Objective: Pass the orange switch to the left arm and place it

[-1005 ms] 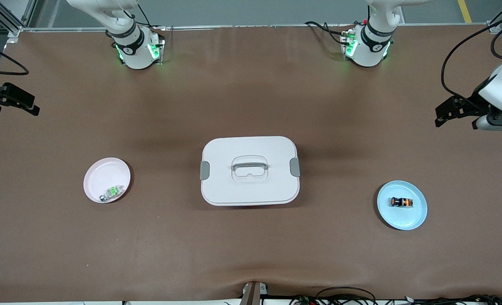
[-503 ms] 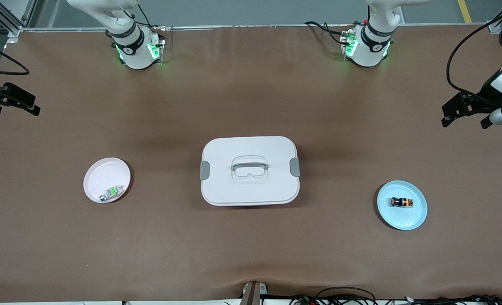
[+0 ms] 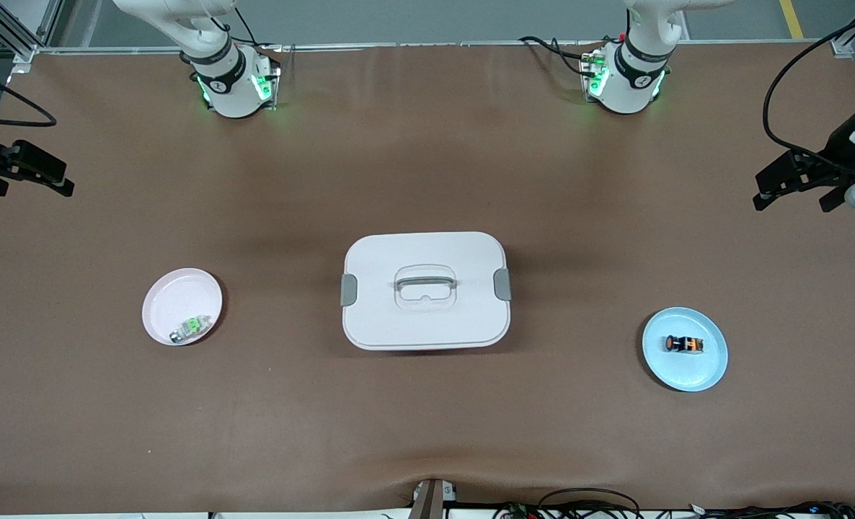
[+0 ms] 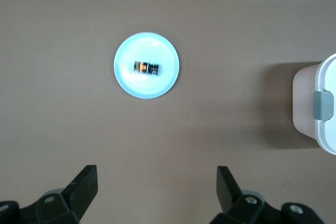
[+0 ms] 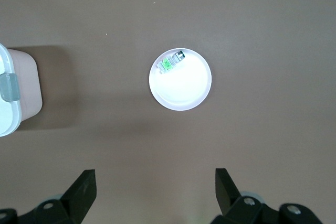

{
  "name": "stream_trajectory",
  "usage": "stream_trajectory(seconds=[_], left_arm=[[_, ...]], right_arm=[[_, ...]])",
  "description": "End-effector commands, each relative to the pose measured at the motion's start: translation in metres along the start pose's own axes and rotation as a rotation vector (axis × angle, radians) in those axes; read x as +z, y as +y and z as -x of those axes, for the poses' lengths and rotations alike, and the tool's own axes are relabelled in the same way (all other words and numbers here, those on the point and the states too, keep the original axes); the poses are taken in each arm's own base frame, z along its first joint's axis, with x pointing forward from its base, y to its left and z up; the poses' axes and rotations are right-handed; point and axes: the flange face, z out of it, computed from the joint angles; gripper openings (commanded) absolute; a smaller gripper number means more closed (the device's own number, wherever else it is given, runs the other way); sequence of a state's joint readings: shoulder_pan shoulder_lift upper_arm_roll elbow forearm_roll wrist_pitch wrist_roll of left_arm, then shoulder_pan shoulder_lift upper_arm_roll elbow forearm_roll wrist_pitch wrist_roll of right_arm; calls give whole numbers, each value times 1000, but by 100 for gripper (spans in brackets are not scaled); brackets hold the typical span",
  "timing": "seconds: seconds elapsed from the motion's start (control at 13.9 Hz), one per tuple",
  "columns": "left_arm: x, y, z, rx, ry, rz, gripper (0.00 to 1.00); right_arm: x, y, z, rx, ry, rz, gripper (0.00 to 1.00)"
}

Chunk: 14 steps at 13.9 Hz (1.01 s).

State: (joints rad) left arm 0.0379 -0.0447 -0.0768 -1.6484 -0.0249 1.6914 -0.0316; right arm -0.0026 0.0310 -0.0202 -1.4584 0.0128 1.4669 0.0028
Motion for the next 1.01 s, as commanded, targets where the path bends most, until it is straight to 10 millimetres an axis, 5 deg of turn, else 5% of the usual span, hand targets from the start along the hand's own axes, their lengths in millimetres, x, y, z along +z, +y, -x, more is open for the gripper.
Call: stream_trajectory(seconds=[0.0, 0.93], left_arm=[[-1, 14, 2, -31, -43, 8, 100], [-1, 12, 4, -22, -58, 1, 100]], right_arm=[[-6, -1, 5, -3, 12, 23, 100], [-23, 6, 10, 36, 29, 26, 100]])
